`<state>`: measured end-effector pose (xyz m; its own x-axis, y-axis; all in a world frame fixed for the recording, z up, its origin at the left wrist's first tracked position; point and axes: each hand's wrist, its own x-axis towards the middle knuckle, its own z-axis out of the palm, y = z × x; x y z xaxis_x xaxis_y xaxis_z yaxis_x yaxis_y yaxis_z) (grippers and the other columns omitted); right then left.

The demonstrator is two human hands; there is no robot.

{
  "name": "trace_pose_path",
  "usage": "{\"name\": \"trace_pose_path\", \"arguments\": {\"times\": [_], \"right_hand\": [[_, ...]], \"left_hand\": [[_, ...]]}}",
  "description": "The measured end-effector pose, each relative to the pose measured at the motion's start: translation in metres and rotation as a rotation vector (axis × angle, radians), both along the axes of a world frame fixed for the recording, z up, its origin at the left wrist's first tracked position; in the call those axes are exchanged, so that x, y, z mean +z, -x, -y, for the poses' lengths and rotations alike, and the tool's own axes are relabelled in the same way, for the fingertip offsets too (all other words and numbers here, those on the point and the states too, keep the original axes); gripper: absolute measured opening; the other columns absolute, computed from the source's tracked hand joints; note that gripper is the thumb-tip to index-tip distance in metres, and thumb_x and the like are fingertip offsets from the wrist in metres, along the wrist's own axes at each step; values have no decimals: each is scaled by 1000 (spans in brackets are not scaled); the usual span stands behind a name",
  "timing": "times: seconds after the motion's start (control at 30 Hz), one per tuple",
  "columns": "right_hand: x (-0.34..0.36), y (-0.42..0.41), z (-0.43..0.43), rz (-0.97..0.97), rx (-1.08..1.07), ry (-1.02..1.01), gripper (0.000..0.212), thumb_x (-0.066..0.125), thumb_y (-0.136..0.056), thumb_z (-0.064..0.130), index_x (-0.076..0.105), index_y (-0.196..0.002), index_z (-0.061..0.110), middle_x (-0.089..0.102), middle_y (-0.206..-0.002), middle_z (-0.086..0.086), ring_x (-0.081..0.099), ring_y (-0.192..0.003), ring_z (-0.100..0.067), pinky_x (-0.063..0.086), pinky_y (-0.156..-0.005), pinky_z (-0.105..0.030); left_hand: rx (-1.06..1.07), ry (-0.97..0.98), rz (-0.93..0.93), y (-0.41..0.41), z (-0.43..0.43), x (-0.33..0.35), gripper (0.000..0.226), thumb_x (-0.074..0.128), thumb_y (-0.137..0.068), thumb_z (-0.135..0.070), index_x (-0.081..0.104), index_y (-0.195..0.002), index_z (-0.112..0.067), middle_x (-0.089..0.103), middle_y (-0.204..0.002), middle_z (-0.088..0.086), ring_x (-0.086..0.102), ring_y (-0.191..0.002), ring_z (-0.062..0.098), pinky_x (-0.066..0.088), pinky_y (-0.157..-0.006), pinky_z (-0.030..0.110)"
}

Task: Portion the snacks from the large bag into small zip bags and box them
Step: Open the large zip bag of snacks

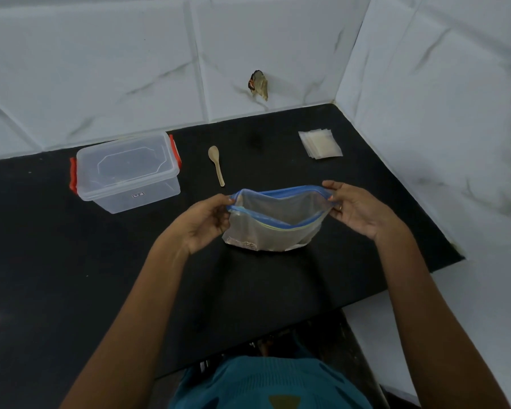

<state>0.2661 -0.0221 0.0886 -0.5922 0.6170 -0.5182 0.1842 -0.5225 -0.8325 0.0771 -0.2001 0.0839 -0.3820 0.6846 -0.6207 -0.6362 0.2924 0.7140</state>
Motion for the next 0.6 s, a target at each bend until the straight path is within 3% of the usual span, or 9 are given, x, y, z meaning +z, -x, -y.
{"name": "trace_pose_path", "arguments": {"times": [0.13, 0.23, 0.4, 0.5, 0.6], "right_hand": [[-1, 1, 5, 374, 76, -372, 8, 56, -89, 10, 60, -93, 16, 61, -95, -3, 59, -89, -12, 50, -74, -24], [-1, -2, 6, 406, 48, -381, 6, 59, -88, 12, 63, -92, 11, 62, -90, -5, 60, -82, -12, 50, -65, -21], [-1, -8, 4, 386, 110, -203, 5, 59, -87, 13, 63, -90, 12, 64, -89, -3, 59, -83, -11, 49, -72, -22], [-6, -10, 2, 175, 93, 119, 7, 56, -86, 10, 60, -90, 11, 61, -92, -4, 56, -86, -13, 46, -80, -26], [-17, -13, 2, -48, 15, 364, 20, 65, -69, 10, 62, -89, 9, 62, -91, -6, 62, -83, -16, 54, -75, -29]], "left_hand": [[-16, 65, -59, -2, 1, -1, 12, 54, -88, -12, 60, -98, -10, 55, -86, 5, 50, -69, 9, 47, -61, 18], [-15, 118, -147, -2, 3, -1, 8, 51, -91, -8, 59, -92, -8, 60, -90, 10, 60, -77, 14, 56, -60, 20], [78, 114, -127, -2, 8, -4, 11, 51, -90, -2, 60, -85, -5, 64, -86, 12, 64, -79, 18, 57, -58, 23], [125, 95, 22, -1, 10, -9, 11, 50, -91, -2, 60, -87, -4, 65, -88, 13, 65, -80, 20, 58, -57, 24], [157, 35, 202, -1, 11, -12, 14, 48, -92, -3, 61, -86, -3, 69, -77, 13, 70, -68, 19, 58, -59, 26]]}}
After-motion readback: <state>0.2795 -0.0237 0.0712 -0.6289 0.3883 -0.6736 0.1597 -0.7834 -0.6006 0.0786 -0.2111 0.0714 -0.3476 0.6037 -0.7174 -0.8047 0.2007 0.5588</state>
